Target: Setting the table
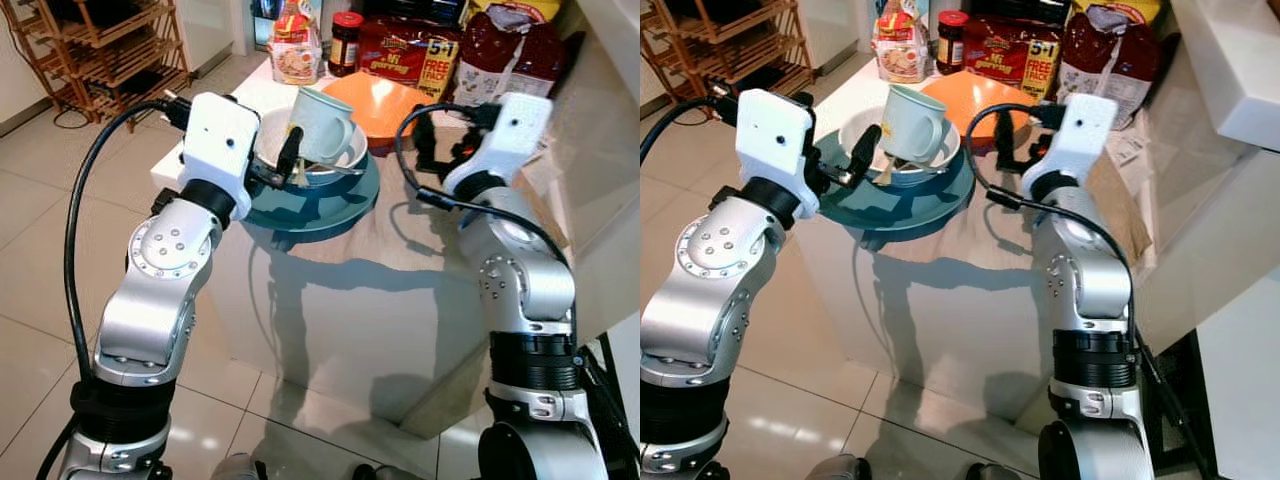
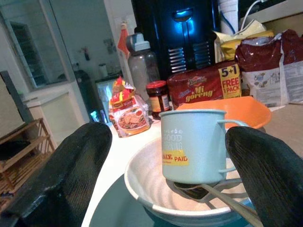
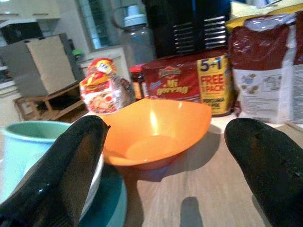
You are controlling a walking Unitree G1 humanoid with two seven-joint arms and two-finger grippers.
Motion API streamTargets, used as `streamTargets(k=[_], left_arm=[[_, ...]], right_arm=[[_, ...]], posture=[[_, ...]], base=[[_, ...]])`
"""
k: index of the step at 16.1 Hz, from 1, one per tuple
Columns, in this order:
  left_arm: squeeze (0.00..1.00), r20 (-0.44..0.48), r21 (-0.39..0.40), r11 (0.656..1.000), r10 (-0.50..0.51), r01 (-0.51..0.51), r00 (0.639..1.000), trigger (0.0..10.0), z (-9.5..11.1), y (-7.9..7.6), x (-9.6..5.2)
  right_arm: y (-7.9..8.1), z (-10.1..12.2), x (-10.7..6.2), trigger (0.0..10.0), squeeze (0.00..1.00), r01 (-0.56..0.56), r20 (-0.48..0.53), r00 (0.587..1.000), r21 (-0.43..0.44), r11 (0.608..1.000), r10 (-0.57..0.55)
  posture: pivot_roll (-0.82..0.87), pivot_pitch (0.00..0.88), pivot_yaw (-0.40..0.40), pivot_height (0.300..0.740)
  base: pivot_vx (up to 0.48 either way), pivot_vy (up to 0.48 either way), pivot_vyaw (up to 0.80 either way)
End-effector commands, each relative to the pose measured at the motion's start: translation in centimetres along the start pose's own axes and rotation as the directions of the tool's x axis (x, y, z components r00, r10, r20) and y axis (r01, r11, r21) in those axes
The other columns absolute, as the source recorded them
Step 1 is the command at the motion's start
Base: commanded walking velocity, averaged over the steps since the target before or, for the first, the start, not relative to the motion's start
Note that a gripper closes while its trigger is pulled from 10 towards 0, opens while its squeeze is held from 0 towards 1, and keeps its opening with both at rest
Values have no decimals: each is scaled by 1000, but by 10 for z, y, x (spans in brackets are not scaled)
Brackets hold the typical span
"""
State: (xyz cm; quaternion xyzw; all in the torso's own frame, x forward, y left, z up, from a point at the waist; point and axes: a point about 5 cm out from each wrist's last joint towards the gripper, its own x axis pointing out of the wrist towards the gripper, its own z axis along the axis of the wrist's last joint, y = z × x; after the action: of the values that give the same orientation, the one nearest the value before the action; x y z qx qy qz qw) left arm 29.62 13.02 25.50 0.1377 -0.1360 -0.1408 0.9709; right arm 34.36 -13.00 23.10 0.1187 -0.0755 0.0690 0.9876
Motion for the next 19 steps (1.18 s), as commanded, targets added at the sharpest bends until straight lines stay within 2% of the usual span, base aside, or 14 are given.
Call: streamTargets(k=[1, 12, 19], left_arm=[[0, 22, 0, 1000, -14, 14, 1000, 10000, 4, -2, 2], [0, 31, 25, 1000, 0, -1, 1000, 10000, 6, 3, 1], [0, 42, 46, 999, 9, -11, 999, 10000, 9, 6, -1]], right_arm=[[-2, 5, 1, 10000, 0, -9, 2, 1000, 4, 1000, 9], [9, -3, 4, 10000, 0, -138, -76, 988, -26, 990, 136], [10, -6, 4, 10000, 0, -156, -91, 984, -28, 987, 153]], posture=[[106, 48, -66, 740], [117, 42, -76, 740], [116, 43, -77, 740]], base=[[398, 0, -575], [375, 0, 0], [0, 0, 0]])
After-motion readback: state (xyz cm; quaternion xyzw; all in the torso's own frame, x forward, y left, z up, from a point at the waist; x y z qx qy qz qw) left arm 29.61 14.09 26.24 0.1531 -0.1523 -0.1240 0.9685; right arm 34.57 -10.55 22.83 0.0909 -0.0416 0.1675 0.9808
